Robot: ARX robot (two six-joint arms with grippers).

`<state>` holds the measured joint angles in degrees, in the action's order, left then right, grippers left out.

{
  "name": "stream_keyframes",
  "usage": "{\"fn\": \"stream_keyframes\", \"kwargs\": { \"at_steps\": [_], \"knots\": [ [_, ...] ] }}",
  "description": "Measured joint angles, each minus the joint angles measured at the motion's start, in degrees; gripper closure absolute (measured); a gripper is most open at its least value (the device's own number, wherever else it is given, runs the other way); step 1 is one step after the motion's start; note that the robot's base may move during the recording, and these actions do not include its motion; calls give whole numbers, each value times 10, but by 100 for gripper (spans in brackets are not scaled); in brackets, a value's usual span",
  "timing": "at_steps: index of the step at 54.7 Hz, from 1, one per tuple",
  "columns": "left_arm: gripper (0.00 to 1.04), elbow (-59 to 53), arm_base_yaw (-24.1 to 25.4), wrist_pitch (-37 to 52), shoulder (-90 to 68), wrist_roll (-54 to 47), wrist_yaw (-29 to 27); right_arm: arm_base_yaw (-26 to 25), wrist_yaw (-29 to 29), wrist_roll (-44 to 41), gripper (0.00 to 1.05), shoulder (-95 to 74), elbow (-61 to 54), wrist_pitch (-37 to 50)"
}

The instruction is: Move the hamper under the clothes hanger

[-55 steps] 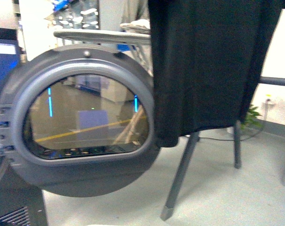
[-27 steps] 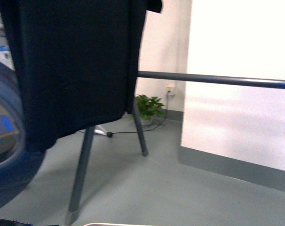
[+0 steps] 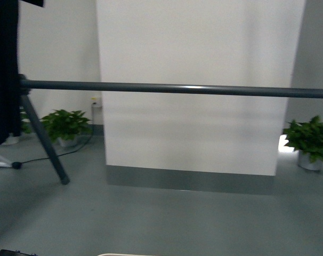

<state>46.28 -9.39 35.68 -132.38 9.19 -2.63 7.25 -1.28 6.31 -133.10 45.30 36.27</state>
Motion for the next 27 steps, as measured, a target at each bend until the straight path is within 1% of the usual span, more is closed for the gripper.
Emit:
{"fn": "stream_keyframes", "kwargs": {
  "at_steps": [13,27],
  "knots": [
    [101,3,-13,0,0,0,16,-13,-7,0,102,0,-3,0],
    [101,0,4,0,0,0,-6,6,7,0,102,0,-2,0]
  ]
}}
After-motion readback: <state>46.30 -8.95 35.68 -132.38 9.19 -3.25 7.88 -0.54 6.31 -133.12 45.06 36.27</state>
